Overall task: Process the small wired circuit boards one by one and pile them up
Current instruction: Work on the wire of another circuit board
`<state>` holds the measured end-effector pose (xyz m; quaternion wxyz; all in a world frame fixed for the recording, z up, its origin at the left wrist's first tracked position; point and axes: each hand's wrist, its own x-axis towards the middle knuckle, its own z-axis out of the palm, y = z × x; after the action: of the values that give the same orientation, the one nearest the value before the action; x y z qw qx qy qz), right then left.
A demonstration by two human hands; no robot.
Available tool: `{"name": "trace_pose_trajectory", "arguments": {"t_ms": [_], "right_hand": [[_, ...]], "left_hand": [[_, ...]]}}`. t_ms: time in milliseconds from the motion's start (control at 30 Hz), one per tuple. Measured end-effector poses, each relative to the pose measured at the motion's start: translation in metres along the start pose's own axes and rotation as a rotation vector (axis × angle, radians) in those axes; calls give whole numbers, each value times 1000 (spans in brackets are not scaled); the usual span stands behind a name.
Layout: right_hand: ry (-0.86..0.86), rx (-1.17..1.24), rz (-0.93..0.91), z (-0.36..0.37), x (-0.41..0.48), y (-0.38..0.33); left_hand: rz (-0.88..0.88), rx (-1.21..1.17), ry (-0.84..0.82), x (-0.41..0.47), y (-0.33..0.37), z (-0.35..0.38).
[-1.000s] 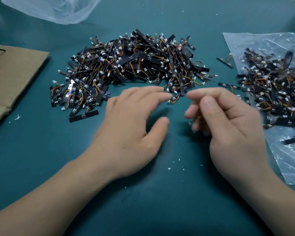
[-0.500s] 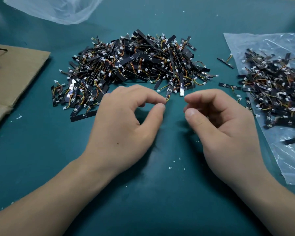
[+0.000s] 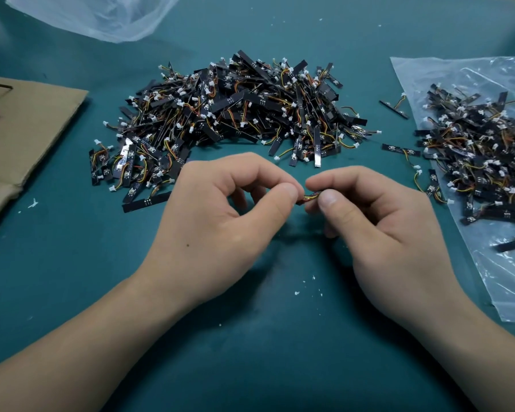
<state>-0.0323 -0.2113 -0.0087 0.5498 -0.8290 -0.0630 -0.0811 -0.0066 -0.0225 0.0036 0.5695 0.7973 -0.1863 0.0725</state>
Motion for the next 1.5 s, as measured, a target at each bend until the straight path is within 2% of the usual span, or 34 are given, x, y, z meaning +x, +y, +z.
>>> {"name": "trace_pose_trajectory", "arguments": {"t_ms": [467, 600, 667, 800, 1000, 1300, 1367, 1500], "right_hand": [[-75, -5, -45, -1, -3, -2], [0, 64, -58, 1, -1, -3], [39, 107, -52, 1, 0, -3], [26, 119, -70, 0, 1, -4], [17, 67, -66, 0, 0, -4], [14, 82, -18, 3, 2, -2], [25, 84, -35, 4, 2, -2], [78, 43, -91, 1, 0, 0]], "left_hand": [[34, 14, 55, 2, -6, 2], [-89, -135, 5, 3, -4, 3], [-133, -132, -40, 2, -4, 3], [-54, -33, -117, 1, -3, 4], [-21, -17, -29, 1, -6, 2], [110, 38, -69, 1, -8, 1], [85, 25, -51, 1, -6, 2], [-75, -47, -6, 3, -5, -2]]}}
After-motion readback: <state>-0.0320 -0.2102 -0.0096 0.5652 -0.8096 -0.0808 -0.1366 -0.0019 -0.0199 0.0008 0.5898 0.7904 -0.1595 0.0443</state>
